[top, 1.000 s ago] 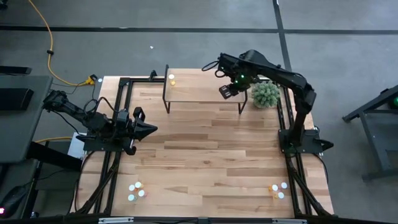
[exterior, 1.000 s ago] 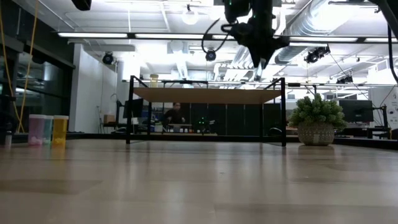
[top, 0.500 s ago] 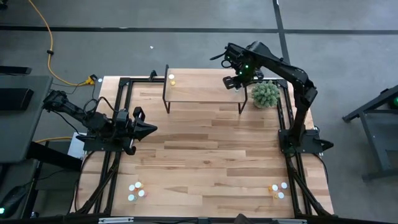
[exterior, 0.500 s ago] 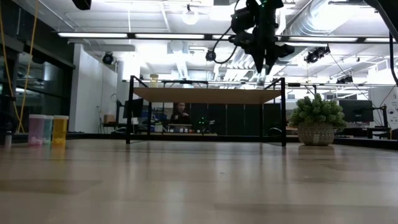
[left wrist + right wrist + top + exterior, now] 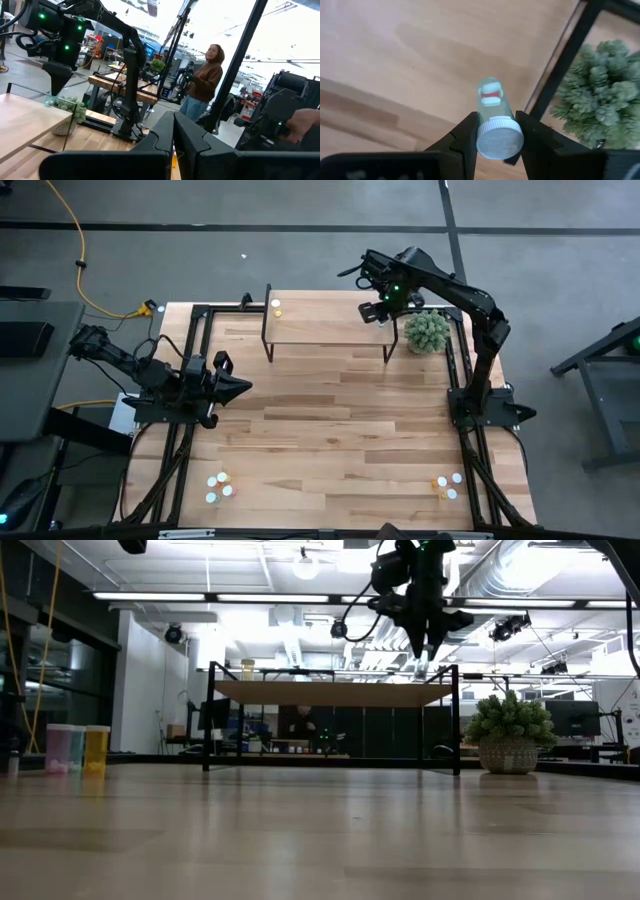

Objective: Pick and place medicine bottles onto shelf by color
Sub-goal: Put the bottom right blue pill bottle on the shelf

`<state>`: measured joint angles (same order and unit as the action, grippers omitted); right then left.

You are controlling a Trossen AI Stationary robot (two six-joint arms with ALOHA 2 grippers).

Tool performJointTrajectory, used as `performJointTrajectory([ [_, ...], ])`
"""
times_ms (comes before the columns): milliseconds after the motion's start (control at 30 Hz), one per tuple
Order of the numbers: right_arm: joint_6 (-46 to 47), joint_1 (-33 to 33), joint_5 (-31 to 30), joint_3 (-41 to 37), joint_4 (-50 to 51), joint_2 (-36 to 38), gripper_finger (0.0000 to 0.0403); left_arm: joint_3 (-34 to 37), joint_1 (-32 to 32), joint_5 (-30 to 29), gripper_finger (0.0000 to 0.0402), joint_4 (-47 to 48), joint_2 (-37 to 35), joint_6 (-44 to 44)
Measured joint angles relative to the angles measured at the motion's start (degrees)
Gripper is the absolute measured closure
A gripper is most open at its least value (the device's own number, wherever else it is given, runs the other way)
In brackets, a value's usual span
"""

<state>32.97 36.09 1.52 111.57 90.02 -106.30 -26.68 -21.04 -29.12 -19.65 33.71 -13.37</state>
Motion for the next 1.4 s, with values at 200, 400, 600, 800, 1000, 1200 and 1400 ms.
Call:
performJointTrajectory([
  [200,0.0,0.0,-0.5,0.0,0.0,0.0,0.0294,0.0,0.0,0.0,0.0401,0.0,0.0,0.0],
  [400,0.0,0.0,-0.5,0.0,0.0,0.0,0.0294,0.0,0.0,0.0,0.0401,0.0,0.0,-0.1],
  [600,0.6,0.0,-1.9,0.0,0.0,0.0,0.0294,0.0,0.0,0.0,0.0401,0.1,0.0,-0.2],
  [800,1.5,0.3,-2.6,0.0,0.0,0.0,0.0294,0.0,0.0,0.1,0.0401,0.1,0.0,-1.5],
  [1000,1.5,0.3,-2.0,0.0,0.0,-0.8,0.0271,0.0,0.0,0.1,0.0401,0.1,0.0,-1.5],
  [1200,1.1,0.3,-1.9,0.0,0.0,-1.7,0.0233,0.0,0.0,0.4,0.0401,0.1,0.0,-1.7],
  [1400,0.6,0.3,-2.0,0.0,0.0,-1.7,0.0220,0.0,0.0,0.4,0.0401,0.1,0.0,-1.6],
])
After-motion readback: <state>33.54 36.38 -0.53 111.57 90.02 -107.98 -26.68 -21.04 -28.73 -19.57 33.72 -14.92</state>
